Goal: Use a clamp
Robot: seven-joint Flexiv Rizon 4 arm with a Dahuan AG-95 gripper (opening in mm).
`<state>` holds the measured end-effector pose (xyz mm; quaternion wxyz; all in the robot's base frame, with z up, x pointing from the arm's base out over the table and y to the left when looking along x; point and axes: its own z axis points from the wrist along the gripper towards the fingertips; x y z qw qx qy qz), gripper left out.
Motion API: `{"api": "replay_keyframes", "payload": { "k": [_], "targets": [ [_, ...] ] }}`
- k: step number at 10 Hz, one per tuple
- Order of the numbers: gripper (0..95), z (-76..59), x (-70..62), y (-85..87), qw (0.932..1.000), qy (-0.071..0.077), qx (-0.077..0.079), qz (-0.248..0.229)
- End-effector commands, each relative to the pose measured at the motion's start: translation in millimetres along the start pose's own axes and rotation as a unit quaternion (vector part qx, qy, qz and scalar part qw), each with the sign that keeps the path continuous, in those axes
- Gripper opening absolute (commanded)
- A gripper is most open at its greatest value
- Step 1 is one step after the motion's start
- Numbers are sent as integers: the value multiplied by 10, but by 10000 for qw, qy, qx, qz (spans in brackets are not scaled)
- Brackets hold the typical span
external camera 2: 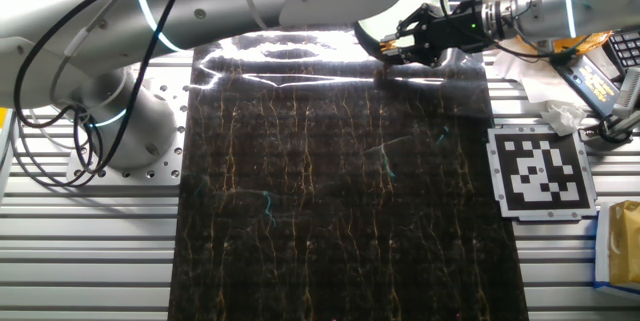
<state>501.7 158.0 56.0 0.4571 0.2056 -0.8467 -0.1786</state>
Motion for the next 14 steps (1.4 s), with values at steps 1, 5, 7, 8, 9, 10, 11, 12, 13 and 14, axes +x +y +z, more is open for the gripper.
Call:
{"api": "replay_keyframes", "payload": {
  "k": [1,5,7,8,9,10,11,12,13,14],
  "targets": [
    [0,-19,-10,2,10000,25,-4,-5],
    [0,-35,-42,-9,10000,44,11,-22],
    [0,-48,-48,-1,10000,53,22,-4],
    [0,-53,-50,3,10000,59,22,5],
    [0,-57,-52,6,10000,60,22,7],
    [0,-64,-55,11,10000,61,21,24],
    [0,-73,-59,16,10000,60,21,31],
    [0,-80,-62,21,10000,60,20,28],
    [0,-90,-66,29,10000,60,21,20],
    [0,-91,-67,29,10000,56,23,13]
  ]
}}
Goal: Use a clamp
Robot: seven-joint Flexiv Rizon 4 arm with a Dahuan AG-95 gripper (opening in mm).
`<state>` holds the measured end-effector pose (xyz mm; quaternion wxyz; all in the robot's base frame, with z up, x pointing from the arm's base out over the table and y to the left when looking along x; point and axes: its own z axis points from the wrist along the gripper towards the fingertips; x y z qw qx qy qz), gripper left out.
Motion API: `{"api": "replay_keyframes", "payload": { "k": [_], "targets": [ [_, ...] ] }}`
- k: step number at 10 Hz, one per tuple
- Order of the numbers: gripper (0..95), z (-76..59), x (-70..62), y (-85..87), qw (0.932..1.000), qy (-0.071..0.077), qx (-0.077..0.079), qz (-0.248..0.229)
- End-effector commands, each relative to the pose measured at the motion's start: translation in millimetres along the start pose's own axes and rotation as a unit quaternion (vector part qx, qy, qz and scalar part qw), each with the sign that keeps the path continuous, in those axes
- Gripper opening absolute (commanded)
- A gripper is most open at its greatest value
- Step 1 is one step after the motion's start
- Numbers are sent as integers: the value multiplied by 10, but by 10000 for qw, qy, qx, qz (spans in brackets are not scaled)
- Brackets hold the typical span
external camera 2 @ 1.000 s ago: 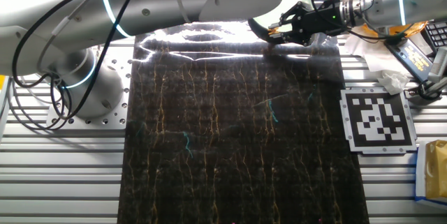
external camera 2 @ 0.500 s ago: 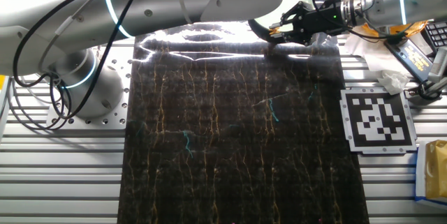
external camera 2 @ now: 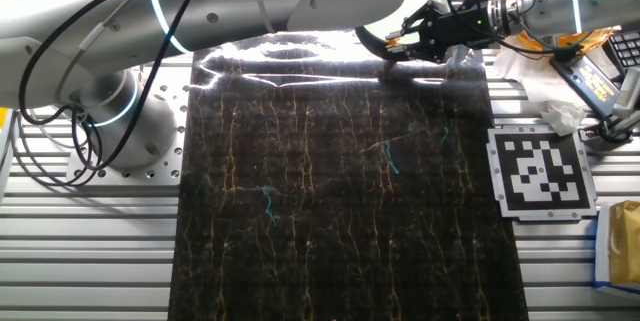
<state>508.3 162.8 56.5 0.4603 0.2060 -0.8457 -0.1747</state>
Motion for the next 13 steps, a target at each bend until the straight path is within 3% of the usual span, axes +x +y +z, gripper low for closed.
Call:
{"api": "replay_keyframes", "payload": {
  "k": [1,10,11,13],
  "targets": [
    [0,-39,-15,-4,10000,12,-4,-13],
    [0,-43,-17,-1,10000,8,-8,-99],
    [190,-43,-17,-1,9999,5,-6,-110],
    [190,-43,-18,-1,9999,4,-5,-111]
  ]
}}
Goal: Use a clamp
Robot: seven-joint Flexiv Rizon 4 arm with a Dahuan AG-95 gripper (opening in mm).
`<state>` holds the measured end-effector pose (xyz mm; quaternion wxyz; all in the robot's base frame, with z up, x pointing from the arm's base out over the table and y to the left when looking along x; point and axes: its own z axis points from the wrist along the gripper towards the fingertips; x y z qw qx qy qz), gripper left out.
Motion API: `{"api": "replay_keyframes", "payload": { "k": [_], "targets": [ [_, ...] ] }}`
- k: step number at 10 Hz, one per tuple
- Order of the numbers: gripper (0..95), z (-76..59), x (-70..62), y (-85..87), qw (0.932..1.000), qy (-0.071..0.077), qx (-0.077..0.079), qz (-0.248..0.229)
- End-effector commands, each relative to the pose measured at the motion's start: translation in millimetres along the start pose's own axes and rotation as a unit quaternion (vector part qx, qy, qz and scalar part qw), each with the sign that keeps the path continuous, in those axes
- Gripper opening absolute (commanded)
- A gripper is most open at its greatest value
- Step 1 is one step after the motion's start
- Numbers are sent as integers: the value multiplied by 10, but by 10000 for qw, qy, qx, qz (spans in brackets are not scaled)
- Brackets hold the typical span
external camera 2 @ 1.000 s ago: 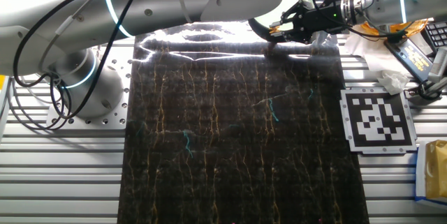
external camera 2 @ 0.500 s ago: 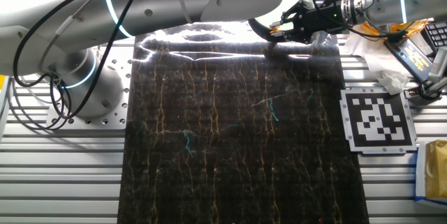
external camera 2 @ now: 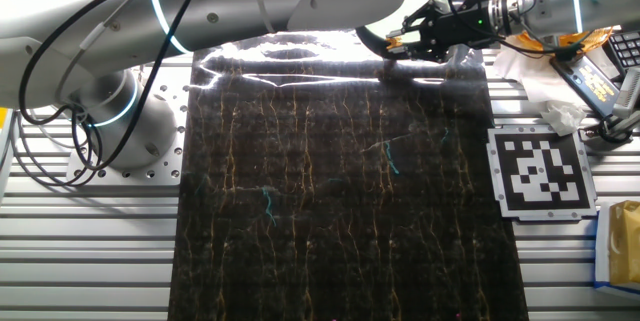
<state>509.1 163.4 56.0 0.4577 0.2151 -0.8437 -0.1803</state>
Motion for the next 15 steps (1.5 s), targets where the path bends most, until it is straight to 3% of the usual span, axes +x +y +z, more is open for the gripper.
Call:
{"api": "replay_keyframes", "payload": {
  "k": [1,8,9,15],
  "targets": [
    [190,-41,-7,-2,10000,14,-2,-7],
    [190,-39,-31,-23,10000,14,6,-1],
    [0,-40,-32,-23,10000,7,0,31],
    [0,-64,-41,-4,10000,-27,-5,-41]
  ]
}}
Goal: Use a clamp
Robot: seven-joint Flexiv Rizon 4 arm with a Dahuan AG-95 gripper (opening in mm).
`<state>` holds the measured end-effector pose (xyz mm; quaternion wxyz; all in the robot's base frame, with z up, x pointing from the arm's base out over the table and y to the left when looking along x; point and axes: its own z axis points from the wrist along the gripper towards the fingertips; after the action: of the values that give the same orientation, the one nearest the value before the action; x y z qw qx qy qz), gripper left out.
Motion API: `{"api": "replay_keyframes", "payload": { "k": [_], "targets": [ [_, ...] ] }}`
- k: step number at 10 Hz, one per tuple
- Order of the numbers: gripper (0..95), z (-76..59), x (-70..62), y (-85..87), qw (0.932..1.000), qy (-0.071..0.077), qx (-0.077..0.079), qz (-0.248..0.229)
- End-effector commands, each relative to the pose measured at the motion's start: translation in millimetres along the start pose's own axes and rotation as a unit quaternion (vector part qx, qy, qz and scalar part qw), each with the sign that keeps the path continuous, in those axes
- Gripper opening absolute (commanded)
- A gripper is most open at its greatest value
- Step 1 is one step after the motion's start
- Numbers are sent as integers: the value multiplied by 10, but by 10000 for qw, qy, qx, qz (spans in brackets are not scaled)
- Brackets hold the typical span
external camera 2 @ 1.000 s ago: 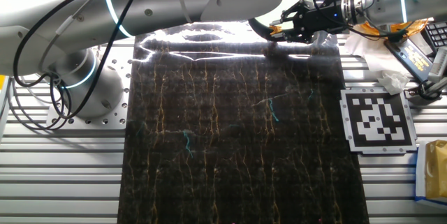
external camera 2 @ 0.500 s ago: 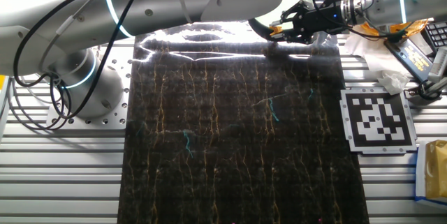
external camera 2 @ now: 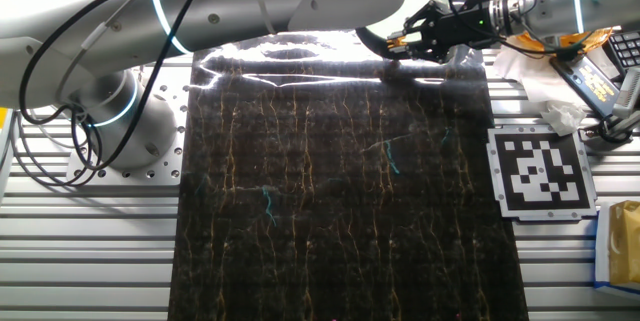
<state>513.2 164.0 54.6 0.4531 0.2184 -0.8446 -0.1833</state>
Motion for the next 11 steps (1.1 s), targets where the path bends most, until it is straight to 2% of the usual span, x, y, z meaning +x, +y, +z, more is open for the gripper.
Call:
{"api": "replay_keyframes", "payload": {
  "k": [1,8,10,11],
  "targets": [
    [0,-41,-11,9,10000,16,-7,0],
    [0,-110,-61,57,9999,149,-33,-17],
    [0,-128,-74,69,9997,234,-52,-34],
    [0,-144,-83,81,9994,322,-76,-24]
  ]
}}
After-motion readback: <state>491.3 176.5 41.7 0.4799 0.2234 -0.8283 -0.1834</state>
